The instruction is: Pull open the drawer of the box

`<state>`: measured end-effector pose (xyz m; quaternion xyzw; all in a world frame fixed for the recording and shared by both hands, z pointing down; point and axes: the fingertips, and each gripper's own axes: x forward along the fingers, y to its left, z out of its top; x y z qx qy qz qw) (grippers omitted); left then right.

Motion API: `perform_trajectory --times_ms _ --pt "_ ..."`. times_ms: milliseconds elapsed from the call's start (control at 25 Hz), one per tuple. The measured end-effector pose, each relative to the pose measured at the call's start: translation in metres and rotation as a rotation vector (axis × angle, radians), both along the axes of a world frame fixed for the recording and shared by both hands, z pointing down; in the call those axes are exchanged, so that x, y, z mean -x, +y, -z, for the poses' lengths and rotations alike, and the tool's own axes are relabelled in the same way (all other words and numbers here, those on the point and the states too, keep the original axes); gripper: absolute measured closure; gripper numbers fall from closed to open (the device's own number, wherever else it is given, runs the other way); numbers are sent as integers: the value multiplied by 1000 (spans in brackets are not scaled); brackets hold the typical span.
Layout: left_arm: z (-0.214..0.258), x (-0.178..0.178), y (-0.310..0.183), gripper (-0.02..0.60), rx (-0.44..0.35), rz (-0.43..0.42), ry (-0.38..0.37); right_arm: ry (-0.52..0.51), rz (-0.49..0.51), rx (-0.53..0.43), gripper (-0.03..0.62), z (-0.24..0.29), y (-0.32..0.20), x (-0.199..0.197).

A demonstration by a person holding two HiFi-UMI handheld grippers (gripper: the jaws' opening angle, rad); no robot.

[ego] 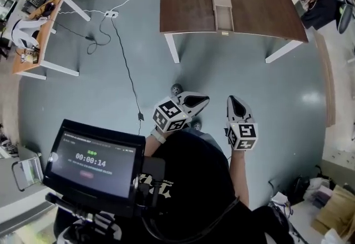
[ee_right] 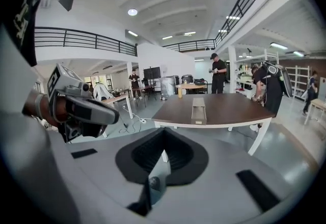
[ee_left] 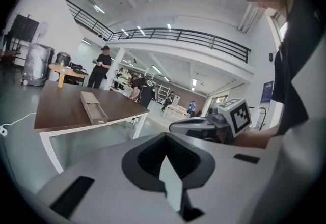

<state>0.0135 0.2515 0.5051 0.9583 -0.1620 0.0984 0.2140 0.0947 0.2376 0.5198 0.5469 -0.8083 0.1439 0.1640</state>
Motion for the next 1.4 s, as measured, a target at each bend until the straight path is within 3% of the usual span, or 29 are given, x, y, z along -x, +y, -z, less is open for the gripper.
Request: perform_trajectory --times_ms 440,720,1040,1400 --pt "-16 6 21 581 25 -54 -38 -57 -11 -63 606 16 3 -2" --pt "-14 6 29 581 37 -54 -21 -118 48 -76 606 28 25 8" --pt "-10 75 46 581 42 -53 21 -120 56 -72 606 38 53 92" --pt "-10 111 55 581 46 -47 38 -83 32 -62 606 35 66 118"
